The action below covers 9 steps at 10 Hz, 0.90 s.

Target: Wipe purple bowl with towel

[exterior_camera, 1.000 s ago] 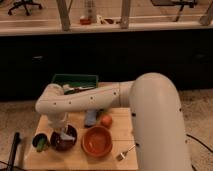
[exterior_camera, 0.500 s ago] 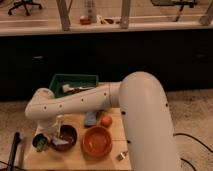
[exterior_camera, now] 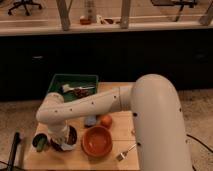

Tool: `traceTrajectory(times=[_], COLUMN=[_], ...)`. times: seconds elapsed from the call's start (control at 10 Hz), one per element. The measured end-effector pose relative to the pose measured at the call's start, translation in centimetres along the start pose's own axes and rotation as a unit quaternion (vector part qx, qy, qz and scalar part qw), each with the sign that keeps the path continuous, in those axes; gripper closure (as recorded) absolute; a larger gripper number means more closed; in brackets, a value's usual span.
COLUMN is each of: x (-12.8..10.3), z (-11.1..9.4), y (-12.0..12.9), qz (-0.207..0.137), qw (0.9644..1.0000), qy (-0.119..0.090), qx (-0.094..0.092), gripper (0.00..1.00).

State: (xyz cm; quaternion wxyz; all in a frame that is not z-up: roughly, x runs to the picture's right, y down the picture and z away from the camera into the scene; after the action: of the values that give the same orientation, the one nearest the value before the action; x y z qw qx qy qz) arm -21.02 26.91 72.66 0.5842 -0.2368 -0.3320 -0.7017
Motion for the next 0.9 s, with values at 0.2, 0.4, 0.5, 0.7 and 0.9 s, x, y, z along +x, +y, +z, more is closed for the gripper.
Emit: traceTrajectory(times=[0.2,0.4,0.5,0.7,0.9], x=[-0.1,1.0,1.6,3.0,4.1], z=[-0.4,-1.4,-1.7,-2.6,-3.0], y=[1.6,2.9,3.0,3.0,2.1], qz=[0.024,0.037,0.039,0.039,0.028], qw=[0.9997,0.9988,0.9984,0.9977,0.9977], qy=[0.008,0.032,0.041,0.055,0.062], qx=[0.000,0.000,0.000,0.000,-0.002], gripper=[1.00,1.00,1.00,1.00,1.00])
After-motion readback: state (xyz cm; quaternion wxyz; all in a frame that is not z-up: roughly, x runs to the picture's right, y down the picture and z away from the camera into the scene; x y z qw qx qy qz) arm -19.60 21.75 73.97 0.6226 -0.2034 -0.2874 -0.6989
